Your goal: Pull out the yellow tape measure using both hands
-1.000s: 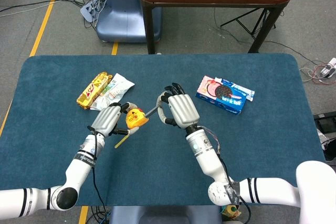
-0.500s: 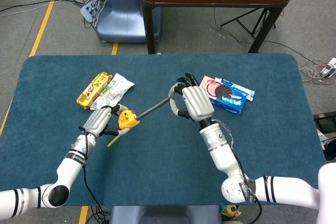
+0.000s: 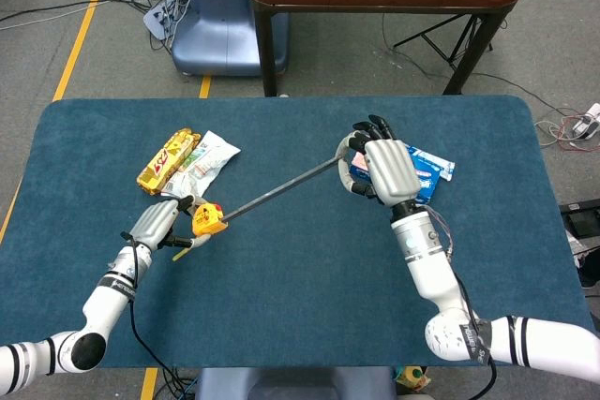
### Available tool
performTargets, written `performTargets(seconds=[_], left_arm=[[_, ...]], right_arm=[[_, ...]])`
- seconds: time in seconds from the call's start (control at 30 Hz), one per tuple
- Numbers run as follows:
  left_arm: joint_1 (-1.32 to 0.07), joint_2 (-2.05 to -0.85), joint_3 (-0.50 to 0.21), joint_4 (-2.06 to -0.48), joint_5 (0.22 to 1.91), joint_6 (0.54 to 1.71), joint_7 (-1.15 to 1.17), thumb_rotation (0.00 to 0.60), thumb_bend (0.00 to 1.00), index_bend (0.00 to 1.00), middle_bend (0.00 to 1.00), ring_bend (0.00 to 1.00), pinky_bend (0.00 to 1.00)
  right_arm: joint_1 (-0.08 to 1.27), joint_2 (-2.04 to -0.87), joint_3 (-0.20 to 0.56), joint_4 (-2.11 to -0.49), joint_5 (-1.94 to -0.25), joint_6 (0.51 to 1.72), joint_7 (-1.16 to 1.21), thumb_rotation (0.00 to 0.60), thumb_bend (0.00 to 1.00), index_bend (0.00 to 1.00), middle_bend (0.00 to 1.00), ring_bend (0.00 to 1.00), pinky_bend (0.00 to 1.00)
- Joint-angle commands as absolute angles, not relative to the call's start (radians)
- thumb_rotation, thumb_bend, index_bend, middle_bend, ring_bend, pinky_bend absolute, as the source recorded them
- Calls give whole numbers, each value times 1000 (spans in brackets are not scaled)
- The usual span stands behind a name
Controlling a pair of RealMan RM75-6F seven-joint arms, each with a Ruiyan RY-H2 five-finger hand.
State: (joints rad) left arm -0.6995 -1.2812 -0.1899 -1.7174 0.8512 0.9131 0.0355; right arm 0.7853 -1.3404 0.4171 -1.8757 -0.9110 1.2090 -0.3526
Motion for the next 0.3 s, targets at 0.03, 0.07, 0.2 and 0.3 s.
performTargets(seconds=[0.03, 0.07, 0.2, 0.3], left_arm=[[-692, -1280, -185, -1712, 860, 911, 28, 519, 234, 471, 484, 313, 137], [-688, -1280, -183, -1709, 864, 910, 24, 518, 234, 471, 484, 313, 137], [-680, -1280, -178, -1702, 875, 902, 14, 515, 234, 471, 484, 313, 137], [-675, -1283, -175, -1699, 881, 901, 13, 515, 234, 471, 484, 313, 137]], right_arm=[[770, -1316, 420, -1886, -915, 1217, -339, 600, 673, 622, 450, 202, 72], [764, -1307, 420, -1890, -916, 1220, -334, 600, 673, 622, 450, 202, 72], [746, -1282, 418, -1898, -919, 1229, -320, 600, 672, 622, 449, 202, 72], [736, -1269, 413, -1904, -919, 1230, -310, 600, 673, 622, 449, 202, 73]])
